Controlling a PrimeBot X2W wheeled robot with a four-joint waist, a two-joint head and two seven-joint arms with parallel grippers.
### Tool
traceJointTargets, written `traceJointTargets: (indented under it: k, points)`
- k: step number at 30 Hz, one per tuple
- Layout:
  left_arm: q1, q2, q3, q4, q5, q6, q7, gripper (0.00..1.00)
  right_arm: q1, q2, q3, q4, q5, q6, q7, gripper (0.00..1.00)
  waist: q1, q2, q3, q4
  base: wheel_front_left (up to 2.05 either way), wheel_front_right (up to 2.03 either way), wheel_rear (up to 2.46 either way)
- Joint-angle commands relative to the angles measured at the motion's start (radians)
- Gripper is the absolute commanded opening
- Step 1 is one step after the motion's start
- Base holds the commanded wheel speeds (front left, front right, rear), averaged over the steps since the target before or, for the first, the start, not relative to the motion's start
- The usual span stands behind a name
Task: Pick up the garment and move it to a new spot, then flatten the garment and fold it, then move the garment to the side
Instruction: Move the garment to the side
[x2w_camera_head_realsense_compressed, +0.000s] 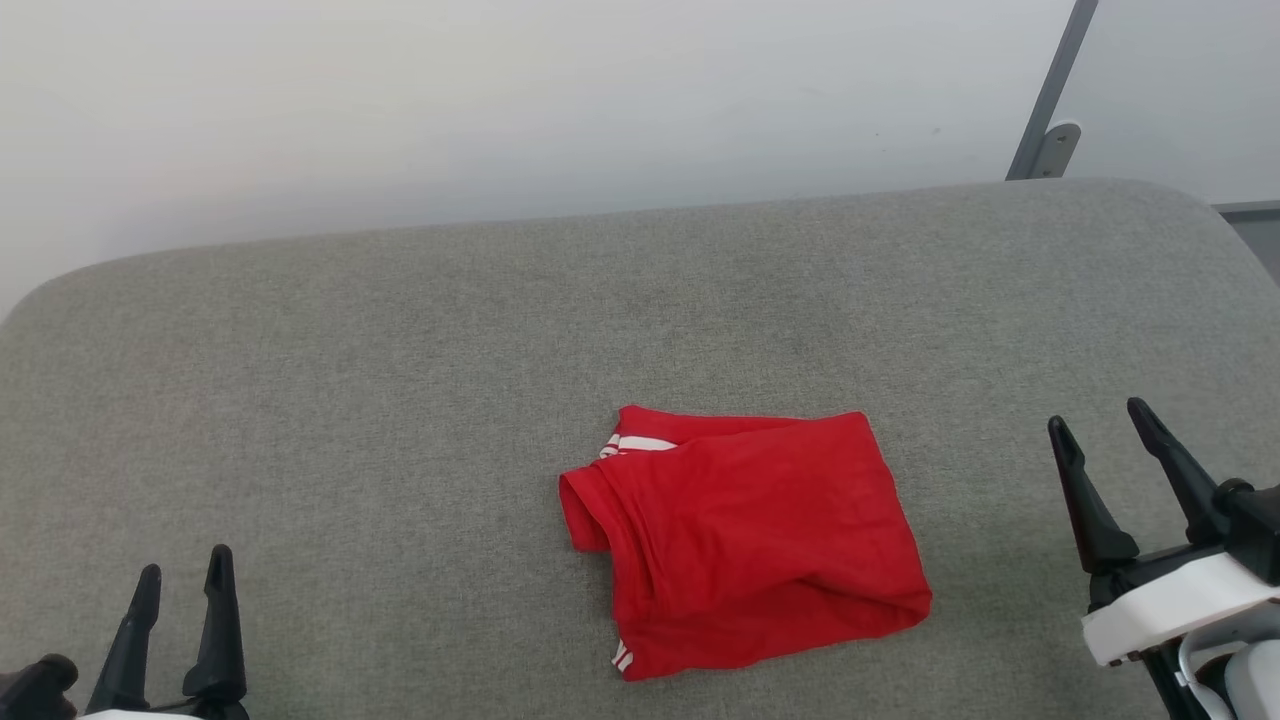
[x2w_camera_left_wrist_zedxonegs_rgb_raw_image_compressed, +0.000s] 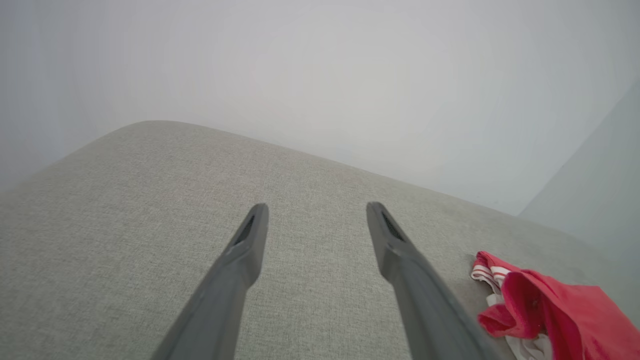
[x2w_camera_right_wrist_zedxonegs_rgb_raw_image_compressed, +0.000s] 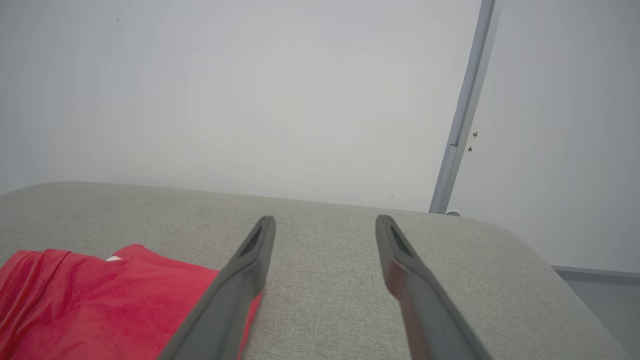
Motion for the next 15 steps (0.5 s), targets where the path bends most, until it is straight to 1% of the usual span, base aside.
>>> traceJointTargets:
  k: [1, 10, 15]
  points:
    - [-0.006, -0.002, 0.004, 0.002, 0.002, -0.003, -0.005, 1.00, 0.014, 0.004, -0.003, -0.003, -0.003, 0.000, -0.004, 1.00, 0.0000, 0.0000, -0.001, 0.001, 0.00, 0.00, 0.00]
    - [-0.006, -0.010, 0.011, 0.010, 0.010, -0.003, -0.005, 1.00, 0.006, 0.012, 0.008, 0.001, 0.000, 0.000, -0.004, 1.00, 0.0000, 0.0000, -0.003, 0.009, 0.00, 0.00, 0.00]
    - [-0.008, -0.013, 0.001, 0.011, 0.011, -0.003, -0.005, 1.00, 0.002, 0.004, 0.014, 0.010, 0.011, 0.000, -0.004, 1.00, 0.0000, 0.0000, -0.005, 0.043, 0.00, 0.00, 0.00]
